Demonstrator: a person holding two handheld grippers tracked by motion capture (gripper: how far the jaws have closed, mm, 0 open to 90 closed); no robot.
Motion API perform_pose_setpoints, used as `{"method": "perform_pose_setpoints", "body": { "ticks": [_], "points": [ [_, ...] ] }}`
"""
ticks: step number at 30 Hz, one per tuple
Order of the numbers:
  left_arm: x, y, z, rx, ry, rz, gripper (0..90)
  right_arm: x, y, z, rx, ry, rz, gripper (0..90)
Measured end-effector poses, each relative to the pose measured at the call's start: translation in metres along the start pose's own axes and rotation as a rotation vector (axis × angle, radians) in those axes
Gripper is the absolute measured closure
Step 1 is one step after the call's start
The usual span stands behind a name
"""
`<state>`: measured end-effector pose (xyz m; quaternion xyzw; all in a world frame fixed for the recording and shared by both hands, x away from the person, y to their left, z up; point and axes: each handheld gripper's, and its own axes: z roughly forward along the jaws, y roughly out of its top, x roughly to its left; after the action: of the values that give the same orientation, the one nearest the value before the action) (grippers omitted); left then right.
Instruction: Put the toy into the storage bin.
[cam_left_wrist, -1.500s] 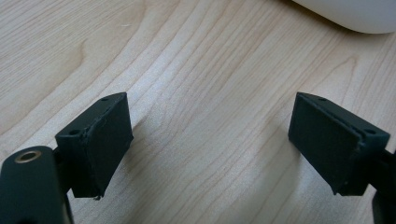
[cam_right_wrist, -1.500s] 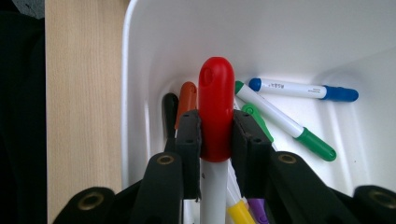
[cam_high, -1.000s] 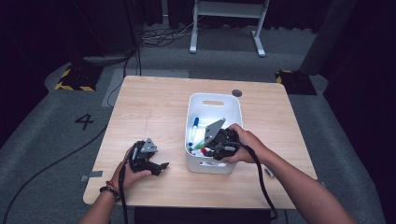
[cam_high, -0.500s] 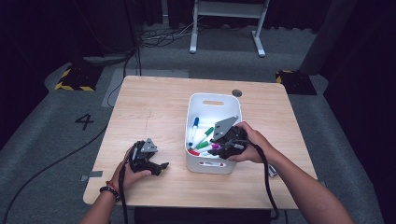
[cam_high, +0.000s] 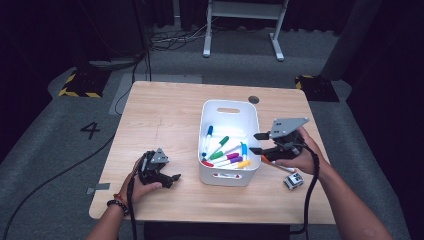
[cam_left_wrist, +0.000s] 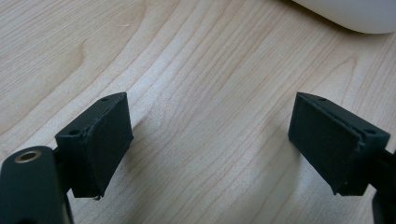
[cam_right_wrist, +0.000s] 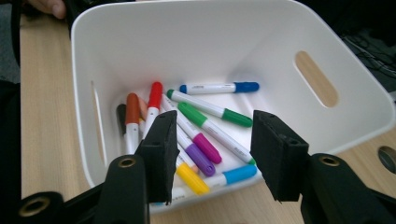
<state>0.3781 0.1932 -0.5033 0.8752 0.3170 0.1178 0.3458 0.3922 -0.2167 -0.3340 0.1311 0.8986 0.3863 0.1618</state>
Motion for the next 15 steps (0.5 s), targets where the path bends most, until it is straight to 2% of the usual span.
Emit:
{"method": "perform_pose_setpoints", "body": {
  "ticks": [3,5,8,12,13,15],
  "points": [
    [0.0,0.0,0.0,0.0,0.0,0.0,13.7,-0.005,-0.012,-0.012,-0.021,-0.017,0.026,51.6],
    [0.0,0.0,0.0,0.0,0.0,-0.001,13.7,-0.011,-0.022,-0.02,-0.05,-0.024,0.067,51.7],
    [0.0,0.0,0.0,0.0,0.0,0.0,13.8,-0.016,-0.035,-0.027,-0.055,-0.052,0.099,51.7],
    [0.0,0.0,0.0,0.0,0.0,0.0,13.7,-0.019,-0.053,-0.027,-0.042,-0.083,0.13,51.8],
    [0.0,0.0,0.0,0.0,0.0,0.0,13.7,-0.02,-0.06,-0.024,-0.033,-0.077,0.15,52.1],
    [0.0,0.0,0.0,0.0,0.0,0.0,13.7,-0.022,-0.07,-0.017,-0.011,-0.068,0.147,52.5]
  ]
}}
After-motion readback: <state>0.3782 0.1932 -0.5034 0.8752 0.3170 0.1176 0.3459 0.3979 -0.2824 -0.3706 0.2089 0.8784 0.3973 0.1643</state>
